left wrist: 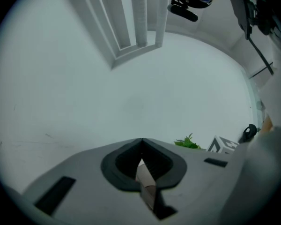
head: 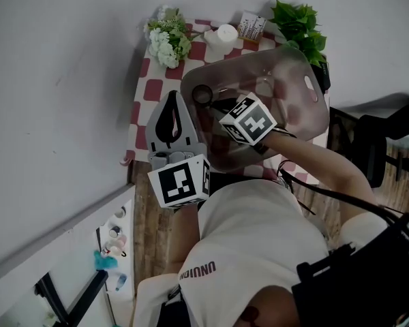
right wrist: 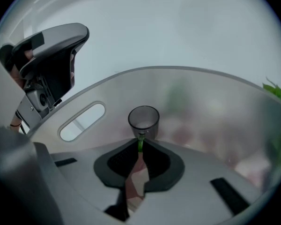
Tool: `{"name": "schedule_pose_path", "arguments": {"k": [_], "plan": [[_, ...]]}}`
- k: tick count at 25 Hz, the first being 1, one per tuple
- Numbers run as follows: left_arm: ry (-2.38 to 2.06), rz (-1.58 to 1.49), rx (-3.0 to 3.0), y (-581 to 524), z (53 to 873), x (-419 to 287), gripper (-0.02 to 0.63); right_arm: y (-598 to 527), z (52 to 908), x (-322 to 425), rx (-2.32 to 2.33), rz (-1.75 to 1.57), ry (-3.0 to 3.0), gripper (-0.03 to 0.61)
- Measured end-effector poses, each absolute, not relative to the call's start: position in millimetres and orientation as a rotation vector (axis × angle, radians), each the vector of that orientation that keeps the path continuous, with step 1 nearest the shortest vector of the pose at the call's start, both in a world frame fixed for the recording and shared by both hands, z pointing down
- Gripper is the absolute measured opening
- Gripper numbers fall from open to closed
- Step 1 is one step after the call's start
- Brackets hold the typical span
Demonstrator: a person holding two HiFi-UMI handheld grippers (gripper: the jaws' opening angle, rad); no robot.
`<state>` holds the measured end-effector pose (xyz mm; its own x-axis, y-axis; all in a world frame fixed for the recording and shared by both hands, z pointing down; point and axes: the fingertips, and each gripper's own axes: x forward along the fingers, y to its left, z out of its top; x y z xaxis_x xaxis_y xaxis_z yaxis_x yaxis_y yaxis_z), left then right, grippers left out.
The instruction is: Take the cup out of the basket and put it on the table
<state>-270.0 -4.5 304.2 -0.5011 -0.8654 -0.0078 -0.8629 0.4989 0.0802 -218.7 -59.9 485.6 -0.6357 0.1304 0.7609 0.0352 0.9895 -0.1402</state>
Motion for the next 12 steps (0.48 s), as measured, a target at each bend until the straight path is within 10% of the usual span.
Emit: {"name": "schedule_pose_path", "arguments": {"k": [12], "plan": [[-2.683,-0.078,1.567,-8.3,302.3,-267.4,0.012,-59.9,458.3,-221.8,-0.114,0.047,-2.359,0.046]]}}
